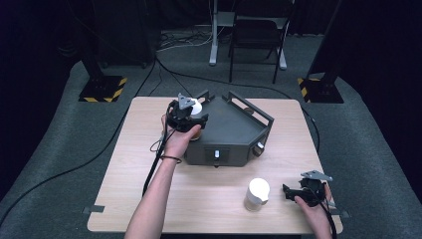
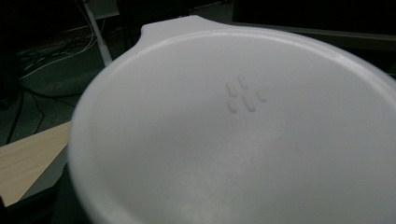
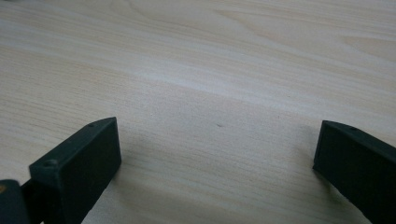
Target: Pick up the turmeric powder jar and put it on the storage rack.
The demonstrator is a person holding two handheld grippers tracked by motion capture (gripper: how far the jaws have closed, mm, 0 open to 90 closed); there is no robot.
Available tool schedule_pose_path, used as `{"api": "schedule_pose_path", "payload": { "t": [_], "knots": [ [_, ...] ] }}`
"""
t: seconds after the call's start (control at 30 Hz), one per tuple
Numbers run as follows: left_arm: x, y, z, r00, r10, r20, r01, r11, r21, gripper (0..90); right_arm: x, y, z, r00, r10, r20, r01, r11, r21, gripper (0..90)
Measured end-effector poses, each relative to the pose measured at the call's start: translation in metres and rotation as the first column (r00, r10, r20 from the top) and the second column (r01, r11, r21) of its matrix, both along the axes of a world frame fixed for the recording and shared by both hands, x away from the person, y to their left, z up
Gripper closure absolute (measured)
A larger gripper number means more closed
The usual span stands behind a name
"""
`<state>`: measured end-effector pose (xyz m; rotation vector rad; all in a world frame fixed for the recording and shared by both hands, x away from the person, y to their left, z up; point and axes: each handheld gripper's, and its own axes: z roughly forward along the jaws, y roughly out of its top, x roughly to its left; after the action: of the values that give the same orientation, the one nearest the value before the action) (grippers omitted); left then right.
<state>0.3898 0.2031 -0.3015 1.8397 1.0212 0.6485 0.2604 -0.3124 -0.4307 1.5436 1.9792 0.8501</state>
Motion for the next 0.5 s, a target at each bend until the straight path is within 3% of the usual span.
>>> {"api": "schedule_pose_path", "payload": {
  "t": [0.37, 0.5],
  "knots": [
    [0.0013, 0.0038, 0.0, 0.9999, 0.002, -0.011, -0.002, 0.9999, -0.012, 30.1, 0.0, 0.0, 0.0, 1.0, 0.0, 0.0, 0.0, 1.0, 0.0, 0.0],
    [-0.0001, 0.0039, 0.0004, 0.9999, 0.005, -0.011, -0.005, 0.9999, -0.013, 22.5, 0.0, 0.0, 0.0, 1.0, 0.0, 0.0, 0.0, 1.0, 0.0, 0.0]
  ]
}}
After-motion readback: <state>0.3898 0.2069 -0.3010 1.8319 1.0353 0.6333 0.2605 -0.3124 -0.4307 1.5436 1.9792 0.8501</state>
